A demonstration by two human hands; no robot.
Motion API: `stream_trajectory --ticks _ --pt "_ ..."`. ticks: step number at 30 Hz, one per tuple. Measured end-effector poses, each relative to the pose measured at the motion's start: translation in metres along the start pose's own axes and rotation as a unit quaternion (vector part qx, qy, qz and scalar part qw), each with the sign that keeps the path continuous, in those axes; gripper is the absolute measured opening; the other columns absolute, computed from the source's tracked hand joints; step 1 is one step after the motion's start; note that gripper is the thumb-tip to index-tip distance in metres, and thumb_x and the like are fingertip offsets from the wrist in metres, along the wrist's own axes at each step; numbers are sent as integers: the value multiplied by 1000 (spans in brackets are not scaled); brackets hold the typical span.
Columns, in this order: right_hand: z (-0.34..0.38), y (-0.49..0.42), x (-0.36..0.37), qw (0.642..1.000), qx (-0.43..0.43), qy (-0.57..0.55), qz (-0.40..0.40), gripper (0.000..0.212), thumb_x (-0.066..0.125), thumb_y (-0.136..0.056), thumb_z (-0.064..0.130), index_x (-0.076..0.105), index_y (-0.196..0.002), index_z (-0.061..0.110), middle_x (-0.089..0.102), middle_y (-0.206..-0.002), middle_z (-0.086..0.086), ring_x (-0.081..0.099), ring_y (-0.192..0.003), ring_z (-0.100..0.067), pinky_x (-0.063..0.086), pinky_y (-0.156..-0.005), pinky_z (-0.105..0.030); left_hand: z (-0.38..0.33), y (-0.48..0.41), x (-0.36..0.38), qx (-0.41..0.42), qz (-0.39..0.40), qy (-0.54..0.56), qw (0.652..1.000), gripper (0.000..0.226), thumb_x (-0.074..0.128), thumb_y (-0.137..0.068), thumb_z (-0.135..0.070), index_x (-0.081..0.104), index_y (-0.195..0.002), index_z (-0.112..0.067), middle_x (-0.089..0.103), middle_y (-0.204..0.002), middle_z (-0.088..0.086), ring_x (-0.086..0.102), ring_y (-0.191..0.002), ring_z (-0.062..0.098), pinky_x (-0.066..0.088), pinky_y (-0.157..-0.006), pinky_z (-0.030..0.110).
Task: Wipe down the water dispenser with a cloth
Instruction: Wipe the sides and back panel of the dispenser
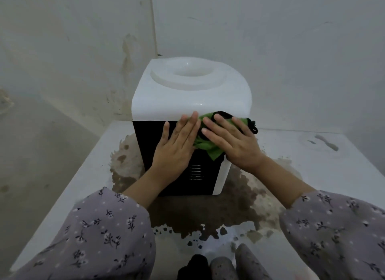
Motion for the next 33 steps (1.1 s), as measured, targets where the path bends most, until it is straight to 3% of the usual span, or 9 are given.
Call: stream_trajectory --ticks 3,7,10,16,19,22,25,28,33 --pt "14 32 15 999 12 21 46 58 34 -93 -2 24 -147 14 32 -149 0 22 -141 -16 19 -112 -34 -14 18 16 38 17 -12 999 70 42 -93 -19 2 -148 -4 -10 -156 9 -5 -144 23 -3 -115 46" --pt "34 70 28 992 -21 31 124 78 57 -83 2 16 -149 14 15 -156 -2 13 -144 -16 12 -114 -34 -34 49 34 100 86 -57 990 67 35 -91 -16 1 -148 -5 -11 -156 11 -7 -144 23 -5 -114 46" --pt "21 57 17 994 -33 -26 97 61 55 -89 2 30 -144 14 32 -150 0 24 -141 -16 19 -113 -34 -34 41 30 67 88 -83 990 66 33 -91 -15 3 -148 -4 -11 -156 11 -7 -144 23 -7 -113 47" --pt "-19 8 -11 998 -2 -55 -9 53 59 -89 3 41 -138 14 43 -143 -3 38 -134 -18 30 -108 -38 -18 -11 3 -27 -21 -42 999 69 42 -92 -11 3 -148 -5 -9 -157 7 -4 -144 21 -5 -114 46" --pt "-3 28 4 999 -26 -21 34 53 49 -91 0 37 -141 14 37 -147 -1 31 -138 -17 23 -111 -36 -19 8 16 15 3 -37 999 74 47 -87 -5 5 -149 -6 -5 -157 7 0 -145 21 -2 -115 45" --pt "14 51 17 995 -60 -7 85 59 56 -88 3 35 -142 14 36 -148 0 29 -139 -16 17 -113 -34 -28 30 25 58 54 -56 995 76 46 -85 -4 5 -149 -6 -4 -157 7 2 -145 21 -3 -115 45" --pt "4 35 6 996 -67 -38 43 50 51 -92 3 40 -139 14 41 -145 -2 35 -136 -16 23 -113 -34 -26 20 17 25 41 -45 998 75 45 -86 -4 5 -149 -8 -4 -157 6 2 -145 20 -5 -115 45" --pt "-15 11 -8 997 -56 -56 -22 45 49 -94 3 42 -138 14 46 -141 -2 40 -133 -18 32 -107 -36 -19 -4 2 -29 -21 -18 999 67 42 -91 -5 8 -149 -10 -2 -158 1 3 -145 18 0 -115 44" --pt "-7 26 5 998 -66 -13 -13 52 49 -91 3 40 -140 16 43 -144 1 37 -135 -15 22 -109 -34 -20 5 7 -28 -22 8 999 64 43 -93 -3 13 -149 -13 4 -158 -4 11 -144 17 12 -115 40"
Point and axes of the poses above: each hand's wrist, its own y-axis away from the middle knuckle, its own x-axis out of the palm, z = x × y, the point moved 7 cm from there along -y, towards the middle knuckle
